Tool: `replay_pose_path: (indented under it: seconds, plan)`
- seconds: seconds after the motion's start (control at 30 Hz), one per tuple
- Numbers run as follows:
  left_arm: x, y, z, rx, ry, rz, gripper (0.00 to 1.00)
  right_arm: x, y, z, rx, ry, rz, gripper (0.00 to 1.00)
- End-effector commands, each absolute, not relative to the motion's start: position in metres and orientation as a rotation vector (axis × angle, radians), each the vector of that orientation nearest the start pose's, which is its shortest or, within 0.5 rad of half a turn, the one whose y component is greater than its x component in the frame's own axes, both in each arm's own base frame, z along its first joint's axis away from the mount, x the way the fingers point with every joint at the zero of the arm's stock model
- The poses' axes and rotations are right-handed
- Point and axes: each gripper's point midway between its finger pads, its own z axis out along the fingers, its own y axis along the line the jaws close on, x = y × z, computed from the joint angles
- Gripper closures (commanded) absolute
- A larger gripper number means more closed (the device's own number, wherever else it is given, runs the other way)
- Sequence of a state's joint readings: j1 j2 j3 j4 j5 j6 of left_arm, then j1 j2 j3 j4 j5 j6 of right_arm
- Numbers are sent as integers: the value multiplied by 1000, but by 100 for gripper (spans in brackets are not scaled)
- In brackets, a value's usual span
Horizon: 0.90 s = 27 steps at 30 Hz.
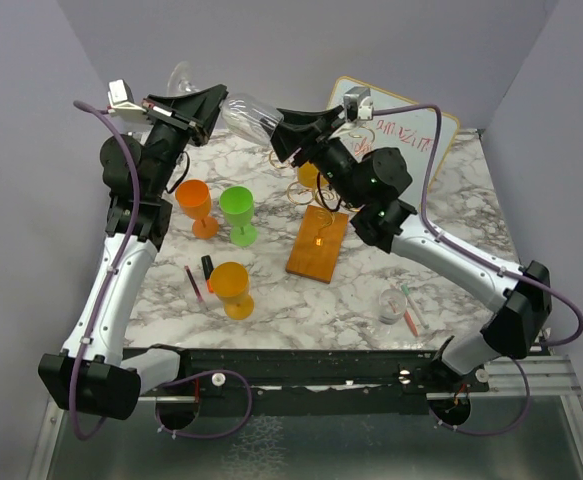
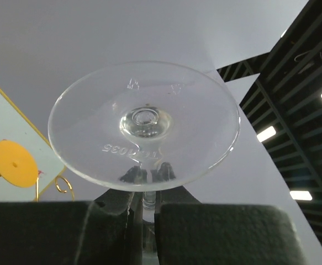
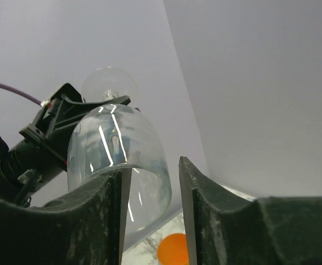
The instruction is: Place the wine glass upside down on the wine glass rack
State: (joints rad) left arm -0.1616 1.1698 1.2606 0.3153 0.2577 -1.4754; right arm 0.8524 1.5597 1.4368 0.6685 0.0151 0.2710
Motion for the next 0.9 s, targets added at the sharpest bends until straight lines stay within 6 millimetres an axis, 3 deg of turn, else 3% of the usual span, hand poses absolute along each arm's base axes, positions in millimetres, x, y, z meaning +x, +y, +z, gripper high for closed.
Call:
replay_pose_path:
  seconds: [0.0,0.17,0.33,0.47,0.63,0.87]
  plan:
    - [332,-150,553,-395,1163,-1498,100,300,359,515,-297,1038,999,50]
    - [322,-143,571,-315,1108,-1399,100,288,340,504,-348,1078,930,36]
    - [306,-139,593,-178,1062,-1257,100,266,331,502,-481,1102,891,32]
    - [290,-145,600,18,1087,-1091,100,248,318,514,-523,1120,897,31]
    - [269,-164,585,342,1156,-952,100,230,312,529,-568,1154,937,28]
    - [244,-179,535,642,1263,-891,100,221,308,533,-540,1235,1014,27]
